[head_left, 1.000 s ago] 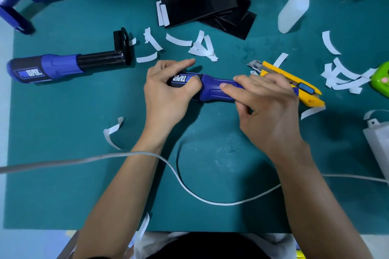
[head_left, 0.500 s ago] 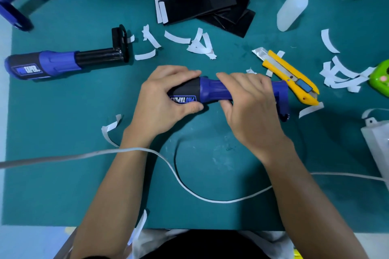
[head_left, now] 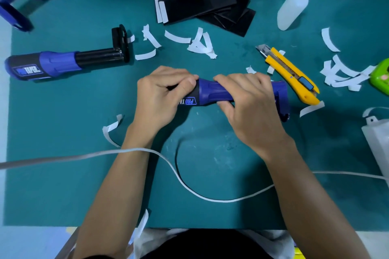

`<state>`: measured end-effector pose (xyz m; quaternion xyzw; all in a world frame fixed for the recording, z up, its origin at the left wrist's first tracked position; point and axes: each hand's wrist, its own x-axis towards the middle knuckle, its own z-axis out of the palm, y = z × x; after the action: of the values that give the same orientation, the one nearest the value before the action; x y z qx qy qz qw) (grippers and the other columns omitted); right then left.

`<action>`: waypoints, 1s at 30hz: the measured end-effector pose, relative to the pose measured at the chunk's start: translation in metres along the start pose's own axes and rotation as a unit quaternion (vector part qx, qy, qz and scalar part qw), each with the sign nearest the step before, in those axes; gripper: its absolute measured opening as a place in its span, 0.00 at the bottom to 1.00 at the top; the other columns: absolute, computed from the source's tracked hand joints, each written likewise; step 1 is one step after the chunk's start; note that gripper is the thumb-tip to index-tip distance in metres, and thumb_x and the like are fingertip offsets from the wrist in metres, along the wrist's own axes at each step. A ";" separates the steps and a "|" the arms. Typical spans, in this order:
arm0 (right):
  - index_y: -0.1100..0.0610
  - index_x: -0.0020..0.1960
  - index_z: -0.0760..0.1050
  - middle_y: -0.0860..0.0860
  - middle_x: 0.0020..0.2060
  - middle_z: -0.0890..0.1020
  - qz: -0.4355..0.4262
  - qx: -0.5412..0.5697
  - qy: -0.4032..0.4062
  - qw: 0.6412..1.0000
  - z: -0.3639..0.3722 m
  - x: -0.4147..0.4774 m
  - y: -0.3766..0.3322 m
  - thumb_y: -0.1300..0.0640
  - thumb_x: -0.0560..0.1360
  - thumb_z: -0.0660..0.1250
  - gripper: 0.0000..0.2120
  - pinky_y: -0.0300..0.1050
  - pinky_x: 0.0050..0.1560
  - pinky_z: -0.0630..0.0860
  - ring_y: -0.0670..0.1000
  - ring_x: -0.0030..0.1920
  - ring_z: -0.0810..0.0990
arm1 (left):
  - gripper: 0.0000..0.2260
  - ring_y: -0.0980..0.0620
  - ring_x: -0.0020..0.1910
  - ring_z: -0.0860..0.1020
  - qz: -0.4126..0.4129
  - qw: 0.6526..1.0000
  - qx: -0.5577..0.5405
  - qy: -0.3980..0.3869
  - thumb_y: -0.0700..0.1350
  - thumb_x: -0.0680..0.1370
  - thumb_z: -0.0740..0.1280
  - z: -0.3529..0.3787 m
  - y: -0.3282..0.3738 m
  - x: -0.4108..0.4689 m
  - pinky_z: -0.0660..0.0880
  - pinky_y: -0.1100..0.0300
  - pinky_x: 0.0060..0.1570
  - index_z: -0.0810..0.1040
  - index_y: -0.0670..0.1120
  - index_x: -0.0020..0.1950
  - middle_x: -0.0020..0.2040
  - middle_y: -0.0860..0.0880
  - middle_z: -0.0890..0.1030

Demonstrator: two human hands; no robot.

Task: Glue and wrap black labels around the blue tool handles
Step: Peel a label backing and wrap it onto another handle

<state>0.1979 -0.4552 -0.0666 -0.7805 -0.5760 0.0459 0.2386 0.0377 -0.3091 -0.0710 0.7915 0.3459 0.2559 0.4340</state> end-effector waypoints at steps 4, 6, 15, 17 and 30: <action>0.59 0.68 0.79 0.53 0.52 0.83 -0.005 -0.006 -0.002 1.000 0.000 0.000 0.001 0.56 0.80 0.70 0.17 0.55 0.62 0.69 0.60 0.51 0.79 | 0.11 0.55 0.53 0.85 -0.137 0.978 -0.146 0.053 0.39 0.82 0.68 0.000 0.005 0.004 0.78 0.62 0.56 0.86 0.53 0.54 0.50 0.57 0.88; 0.60 0.70 0.78 0.53 0.52 0.83 -0.011 -0.012 -0.005 1.000 0.001 0.000 0.002 0.55 0.80 0.69 0.19 0.55 0.63 0.69 0.59 0.51 0.79 | 0.11 0.54 0.53 0.84 -0.171 0.958 -0.219 0.071 0.39 0.82 0.65 -0.003 0.006 0.004 0.78 0.62 0.56 0.86 0.49 0.56 0.52 0.52 0.88; 0.56 0.64 0.74 0.49 0.46 0.80 0.030 0.023 -0.020 0.999 -0.006 0.002 -0.005 0.53 0.79 0.69 0.16 0.53 0.58 0.68 0.56 0.45 0.75 | 0.29 0.53 0.59 0.80 -0.065 0.984 -0.146 -0.081 0.42 0.69 0.80 -0.020 0.002 0.001 0.76 0.59 0.60 0.78 0.52 0.69 0.59 0.53 0.82; 0.56 0.64 0.75 0.49 0.46 0.80 0.026 0.022 -0.029 0.999 -0.008 0.003 -0.005 0.53 0.79 0.68 0.15 0.53 0.58 0.68 0.57 0.46 0.76 | 0.30 0.55 0.52 0.81 -0.089 0.982 -0.159 -0.048 0.45 0.67 0.81 -0.018 0.001 0.001 0.78 0.60 0.56 0.79 0.54 0.68 0.55 0.55 0.83; 0.59 0.60 0.77 0.52 0.50 0.82 -0.004 0.041 -0.012 0.999 -0.002 0.002 -0.014 0.54 0.77 0.74 0.14 0.55 0.55 0.71 0.59 0.48 0.78 | 0.13 0.53 0.43 0.83 -0.149 0.966 -0.151 0.148 0.55 0.79 0.66 0.002 0.007 -0.007 0.76 0.60 0.47 0.88 0.50 0.46 0.42 0.52 0.87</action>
<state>0.1873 -0.4513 -0.0583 -0.7672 -0.5794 0.0777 0.2640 0.0371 -0.3182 -0.0664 0.6095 0.4777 0.3519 0.5258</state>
